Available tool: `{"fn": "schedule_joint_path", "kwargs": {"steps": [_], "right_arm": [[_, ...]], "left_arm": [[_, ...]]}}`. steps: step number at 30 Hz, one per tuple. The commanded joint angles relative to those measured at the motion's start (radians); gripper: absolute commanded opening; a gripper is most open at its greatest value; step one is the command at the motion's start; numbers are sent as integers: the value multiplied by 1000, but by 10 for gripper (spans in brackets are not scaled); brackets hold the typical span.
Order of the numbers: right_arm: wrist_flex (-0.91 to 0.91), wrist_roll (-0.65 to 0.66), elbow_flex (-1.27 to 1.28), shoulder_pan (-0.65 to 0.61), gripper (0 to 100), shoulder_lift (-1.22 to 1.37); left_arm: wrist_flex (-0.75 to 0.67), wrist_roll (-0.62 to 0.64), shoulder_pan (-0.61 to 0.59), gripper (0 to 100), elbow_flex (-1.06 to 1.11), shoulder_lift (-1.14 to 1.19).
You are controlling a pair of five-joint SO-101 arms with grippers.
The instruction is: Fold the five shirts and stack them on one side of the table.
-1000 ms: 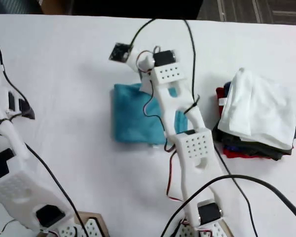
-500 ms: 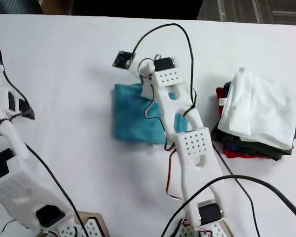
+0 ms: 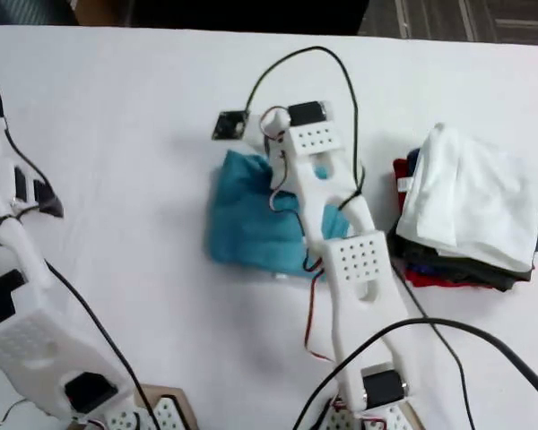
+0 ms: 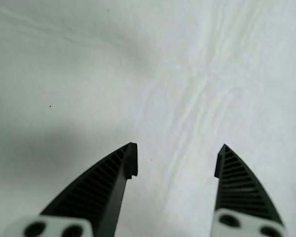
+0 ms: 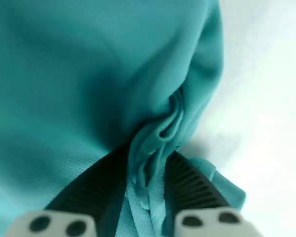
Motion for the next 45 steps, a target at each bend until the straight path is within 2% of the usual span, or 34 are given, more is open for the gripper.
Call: {"fn": "schedule_joint_path", "kwargs": {"steps": [1,8,11,16,21,27,35,45], "right_arm": [[47,-8,133,31,24,-48],[21,-8,586,10,24,-364],[-62,-17,732,22,23,-527],[-185,-133,872,74,22,-748],[-186,-229,887,124,22,-932],[-168,-233,884,156,22,-1116],[-133,-321,882,200,22,-1328],[-153,-324,783,542,22,-1409]], "left_arm": [[14,2,6,271,-8,-80],[6,2,12,271,-8,-80],[2,3,18,271,-10,-78],[-8,6,51,271,-5,-78],[-8,6,100,271,-4,-71],[-9,26,147,271,-4,-71],[-15,40,187,271,-2,-71],[-15,40,187,271,-2,-71]]}}
